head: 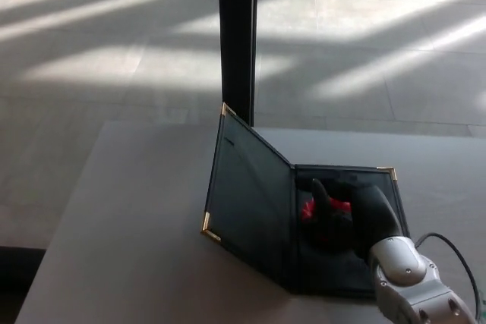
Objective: There is a diary kept infront of the robot and the robot uses its right hand to grab its cover and puses it to the left to open it.
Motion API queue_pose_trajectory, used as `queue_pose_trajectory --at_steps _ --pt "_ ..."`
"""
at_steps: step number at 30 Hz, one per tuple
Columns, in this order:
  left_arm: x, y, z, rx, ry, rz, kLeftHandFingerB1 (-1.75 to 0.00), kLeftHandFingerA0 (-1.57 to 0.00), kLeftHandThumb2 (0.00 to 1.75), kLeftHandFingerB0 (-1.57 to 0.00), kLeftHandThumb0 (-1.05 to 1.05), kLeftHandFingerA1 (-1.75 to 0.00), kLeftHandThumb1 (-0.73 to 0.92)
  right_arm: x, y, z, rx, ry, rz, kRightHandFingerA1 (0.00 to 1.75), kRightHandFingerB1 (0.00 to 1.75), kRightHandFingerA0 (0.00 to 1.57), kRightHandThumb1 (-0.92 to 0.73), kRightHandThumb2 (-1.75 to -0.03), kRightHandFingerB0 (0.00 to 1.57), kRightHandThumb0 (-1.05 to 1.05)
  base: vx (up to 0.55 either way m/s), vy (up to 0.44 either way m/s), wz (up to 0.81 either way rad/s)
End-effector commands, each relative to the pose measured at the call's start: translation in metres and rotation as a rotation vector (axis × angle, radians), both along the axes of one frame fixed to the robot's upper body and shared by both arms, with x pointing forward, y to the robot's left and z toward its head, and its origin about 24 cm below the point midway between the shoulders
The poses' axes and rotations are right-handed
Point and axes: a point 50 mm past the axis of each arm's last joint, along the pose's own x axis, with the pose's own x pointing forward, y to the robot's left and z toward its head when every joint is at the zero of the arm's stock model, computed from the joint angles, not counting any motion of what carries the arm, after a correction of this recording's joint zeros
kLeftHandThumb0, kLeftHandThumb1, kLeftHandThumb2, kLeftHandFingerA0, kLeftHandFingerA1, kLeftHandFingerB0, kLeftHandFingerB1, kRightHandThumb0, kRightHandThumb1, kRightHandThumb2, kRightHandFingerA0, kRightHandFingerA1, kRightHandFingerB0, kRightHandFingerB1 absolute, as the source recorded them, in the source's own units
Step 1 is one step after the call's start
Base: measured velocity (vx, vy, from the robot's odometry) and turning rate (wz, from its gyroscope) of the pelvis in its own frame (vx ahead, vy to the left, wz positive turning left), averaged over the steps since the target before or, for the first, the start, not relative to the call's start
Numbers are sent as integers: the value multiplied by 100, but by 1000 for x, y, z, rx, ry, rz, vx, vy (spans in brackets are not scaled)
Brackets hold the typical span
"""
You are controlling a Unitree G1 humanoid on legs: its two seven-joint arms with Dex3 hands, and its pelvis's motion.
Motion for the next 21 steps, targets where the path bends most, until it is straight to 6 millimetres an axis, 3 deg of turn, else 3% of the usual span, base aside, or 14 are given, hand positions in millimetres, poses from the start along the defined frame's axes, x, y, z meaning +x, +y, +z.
queue_pose_trajectory --at_steps 1,2,3,4,5,6,8,13,14,15,16,18,21 --pt "5 6 9 31 -3 -15 -134 -24 119 -14 -105 -169 92 6 22 17 -28 -101 41 62 52 66 -92 -68 51 -76 0 0 0" --pt "5 6 10 35 1 -20 -132 -20 119 -11 -105 -166 92 8 33 24 -24 -128 78 68 61 60 -71 -108 48 -74 0 0 0" --pt "6 6 10 34 1 -22 -100 -46 142 -30 -105 -119 81 9 45 33 -17 -156 114 61 51 64 -92 -67 50 -76 0 0 0" --pt "6 6 10 32 -1 -23 -100 -46 142 -30 -105 -119 81 9 49 36 -12 -170 130 61 51 64 -92 -67 50 -76 0 0 0" --pt "8 6 11 35 2 -28 -136 -24 116 -14 -105 -166 92 10 53 40 -12 -189 140 68 61 60 -71 -106 47 -74 0 0 0" --pt "9 6 11 35 0 -39 -134 -17 117 -11 -105 -165 92 9 57 46 -24 -219 154 61 50 65 -92 -67 50 -77 0 0 0" --pt "8 7 12 43 1 -47 -133 -17 114 -13 -105 -163 92 8 64 55 -38 -272 195 61 50 64 -90 -66 49 -76 0 0 0" --pt "9 9 14 45 -6 -38 -131 -17 113 -12 -105 -164 92 8 58 52 -62 -290 203 63 52 63 -90 -67 49 -77 0 0 0" --pt "9 9 14 45 -6 -29 -134 -24 116 -13 -105 -165 92 8 53 48 -65 -272 194 68 61 58 -70 -105 48 -75 0 0 0" --pt "9 9 14 46 -5 -27 -134 -24 116 -13 -105 -165 92 8 51 46 -65 -265 190 68 61 58 -70 -105 48 -75 0 0 0" --pt "11 9 16 48 -6 -29 -136 -24 114 -14 -105 -166 92 9 50 46 -61 -256 183 60 51 63 -91 -67 49 -75 0 0 0" --pt "11 10 16 40 -9 -32 -130 -17 115 -8 -105 -162 92 9 45 41 -71 -228 170 59 49 64 -91 -67 51 -76 0 0 0" --pt "11 9 15 41 -1 -10 -133 -23 115 -13 -105 -165 92 10 32 31 -67 -185 129 62 53 66 -92 -67 52 -77 0 0 0"
